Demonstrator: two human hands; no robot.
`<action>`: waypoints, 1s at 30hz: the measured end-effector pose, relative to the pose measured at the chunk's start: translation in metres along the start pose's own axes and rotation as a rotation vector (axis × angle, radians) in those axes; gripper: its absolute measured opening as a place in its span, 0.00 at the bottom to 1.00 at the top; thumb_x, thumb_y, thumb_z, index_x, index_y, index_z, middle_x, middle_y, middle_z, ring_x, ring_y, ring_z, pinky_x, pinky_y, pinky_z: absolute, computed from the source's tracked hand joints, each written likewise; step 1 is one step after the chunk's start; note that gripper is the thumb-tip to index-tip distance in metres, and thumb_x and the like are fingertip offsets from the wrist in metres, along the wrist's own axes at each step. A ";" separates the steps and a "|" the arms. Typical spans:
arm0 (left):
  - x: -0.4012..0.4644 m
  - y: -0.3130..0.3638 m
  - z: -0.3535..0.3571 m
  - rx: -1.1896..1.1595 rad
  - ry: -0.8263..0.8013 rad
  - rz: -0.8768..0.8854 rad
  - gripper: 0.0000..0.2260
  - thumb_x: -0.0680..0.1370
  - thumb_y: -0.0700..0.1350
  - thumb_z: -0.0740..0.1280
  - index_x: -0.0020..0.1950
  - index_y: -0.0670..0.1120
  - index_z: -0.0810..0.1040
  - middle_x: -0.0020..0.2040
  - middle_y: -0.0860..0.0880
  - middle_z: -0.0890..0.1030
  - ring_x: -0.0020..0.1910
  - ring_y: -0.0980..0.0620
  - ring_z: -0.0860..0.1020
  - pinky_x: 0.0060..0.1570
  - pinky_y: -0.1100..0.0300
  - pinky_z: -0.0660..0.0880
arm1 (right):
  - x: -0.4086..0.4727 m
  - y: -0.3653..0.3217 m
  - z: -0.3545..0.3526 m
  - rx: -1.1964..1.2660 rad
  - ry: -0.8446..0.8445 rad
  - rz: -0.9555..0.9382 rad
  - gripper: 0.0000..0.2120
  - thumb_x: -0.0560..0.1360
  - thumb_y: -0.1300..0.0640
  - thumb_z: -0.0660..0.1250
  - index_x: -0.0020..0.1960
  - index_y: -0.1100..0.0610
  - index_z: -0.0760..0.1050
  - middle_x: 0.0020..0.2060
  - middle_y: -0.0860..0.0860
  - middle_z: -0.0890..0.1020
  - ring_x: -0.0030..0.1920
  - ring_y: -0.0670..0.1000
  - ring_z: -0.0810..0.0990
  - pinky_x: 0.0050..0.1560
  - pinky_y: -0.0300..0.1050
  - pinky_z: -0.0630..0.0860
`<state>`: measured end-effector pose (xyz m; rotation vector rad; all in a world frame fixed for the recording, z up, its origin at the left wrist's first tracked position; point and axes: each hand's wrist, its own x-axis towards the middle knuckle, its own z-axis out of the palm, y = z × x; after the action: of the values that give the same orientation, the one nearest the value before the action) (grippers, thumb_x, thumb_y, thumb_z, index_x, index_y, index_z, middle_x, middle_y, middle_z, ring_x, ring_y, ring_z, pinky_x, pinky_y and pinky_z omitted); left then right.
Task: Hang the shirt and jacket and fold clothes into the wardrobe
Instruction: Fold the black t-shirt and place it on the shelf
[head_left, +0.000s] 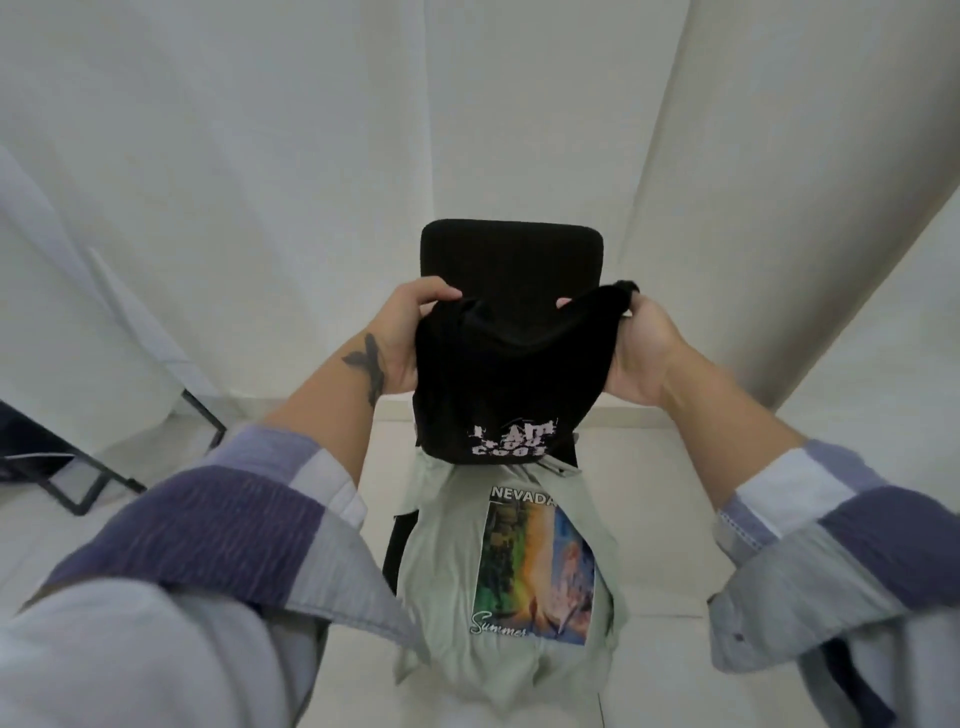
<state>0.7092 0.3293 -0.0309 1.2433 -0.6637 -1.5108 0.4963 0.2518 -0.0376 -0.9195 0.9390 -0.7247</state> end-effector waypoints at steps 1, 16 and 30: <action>-0.002 -0.020 -0.004 -0.009 0.003 -0.041 0.10 0.72 0.48 0.64 0.42 0.41 0.79 0.35 0.46 0.80 0.33 0.48 0.80 0.37 0.61 0.76 | -0.005 0.020 -0.006 0.003 0.015 0.037 0.28 0.80 0.43 0.45 0.60 0.56 0.78 0.55 0.56 0.82 0.56 0.57 0.80 0.56 0.51 0.77; -0.071 -0.274 -0.035 -0.085 -0.020 -0.582 0.30 0.68 0.52 0.73 0.65 0.38 0.75 0.46 0.41 0.81 0.42 0.43 0.82 0.40 0.54 0.79 | -0.096 0.262 -0.091 0.072 0.039 0.445 0.25 0.80 0.38 0.50 0.64 0.50 0.75 0.57 0.52 0.83 0.56 0.56 0.82 0.50 0.51 0.79; 0.106 -0.283 -0.100 -0.319 0.106 -0.394 0.22 0.77 0.55 0.65 0.65 0.42 0.77 0.58 0.40 0.81 0.55 0.43 0.81 0.50 0.51 0.78 | 0.110 0.294 -0.100 -0.113 0.343 0.404 0.19 0.79 0.44 0.59 0.59 0.59 0.76 0.51 0.56 0.83 0.52 0.57 0.82 0.59 0.55 0.77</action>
<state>0.7070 0.3400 -0.3486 1.2389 -0.0982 -1.7732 0.4896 0.2543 -0.3670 -0.6805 1.4323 -0.4912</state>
